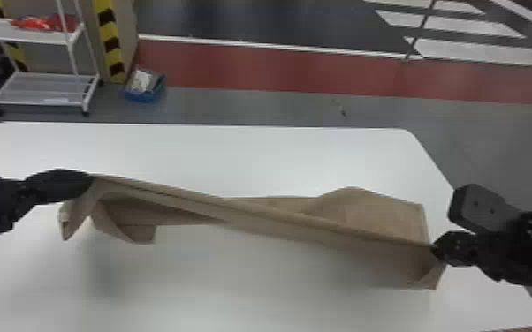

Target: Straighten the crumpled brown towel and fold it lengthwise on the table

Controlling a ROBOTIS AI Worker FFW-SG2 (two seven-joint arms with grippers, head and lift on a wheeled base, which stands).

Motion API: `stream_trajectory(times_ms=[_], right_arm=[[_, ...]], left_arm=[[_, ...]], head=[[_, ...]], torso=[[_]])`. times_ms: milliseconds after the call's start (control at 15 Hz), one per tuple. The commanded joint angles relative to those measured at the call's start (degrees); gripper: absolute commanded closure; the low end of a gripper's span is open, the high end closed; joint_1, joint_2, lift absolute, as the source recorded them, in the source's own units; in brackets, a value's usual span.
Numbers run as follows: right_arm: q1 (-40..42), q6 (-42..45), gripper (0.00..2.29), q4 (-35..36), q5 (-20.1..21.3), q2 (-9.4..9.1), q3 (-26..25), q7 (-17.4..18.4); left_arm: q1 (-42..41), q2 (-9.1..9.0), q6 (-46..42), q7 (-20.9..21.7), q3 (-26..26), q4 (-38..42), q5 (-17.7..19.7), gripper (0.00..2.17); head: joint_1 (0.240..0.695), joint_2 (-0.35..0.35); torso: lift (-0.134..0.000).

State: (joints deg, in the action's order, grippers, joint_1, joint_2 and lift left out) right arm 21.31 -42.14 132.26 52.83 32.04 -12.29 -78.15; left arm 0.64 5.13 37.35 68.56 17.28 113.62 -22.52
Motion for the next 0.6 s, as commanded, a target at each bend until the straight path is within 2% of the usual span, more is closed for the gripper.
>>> stream_trajectory(times_ms=[0, 67, 200, 333, 400, 467, 533], right_arm=[[-0.9, 0.0, 1.58, -1.9, 0.0, -0.84, 2.4, -0.2], [-2.1, -0.5, 1.58, -2.7, -0.7, -1.36, 3.9, -0.2], [-5.7, -1.8, 1.58, -5.9, -2.6, -1.89, 4.9, 0.9], [-7.5, -2.1, 1.58, -8.3, -2.7, -1.89, 5.9, 1.5], [-7.5, -2.3, 1.58, -9.0, -2.6, -1.89, 6.1, 1.6], [-7.5, -2.3, 1.58, -9.3, -2.4, -1.80, 6.2, 1.6], [-8.0, -2.5, 1.57, -10.1, -2.2, -1.72, 6.4, 1.6]], left_arm=[[2.9, 0.76, -0.8, 1.0, -2.3, -4.6, -3.1, 2.15], [3.3, 0.59, -1.4, 1.0, -4.5, -6.4, -5.0, 2.15], [3.4, -0.12, -1.5, -1.8, -7.5, -7.9, -6.8, 2.15], [3.1, -0.12, -2.2, -4.9, -9.8, -9.4, -10.0, 2.12], [2.5, 0.06, -4.0, -6.2, -10.2, -10.0, -10.9, 1.87], [1.8, 0.32, -4.5, -7.5, -10.1, -9.9, -10.8, 1.30], [1.4, 0.32, -4.5, -8.0, -9.5, -9.6, -10.7, 0.32]], head=[[0.695, -0.181], [0.695, -0.178], [0.695, -0.175], [0.695, -0.179], [0.695, -0.183], [0.695, -0.186], [0.695, -0.186]], torso=[[-0.124], [-0.124], [-0.124], [-0.124], [-0.124], [-0.124], [-0.124]])
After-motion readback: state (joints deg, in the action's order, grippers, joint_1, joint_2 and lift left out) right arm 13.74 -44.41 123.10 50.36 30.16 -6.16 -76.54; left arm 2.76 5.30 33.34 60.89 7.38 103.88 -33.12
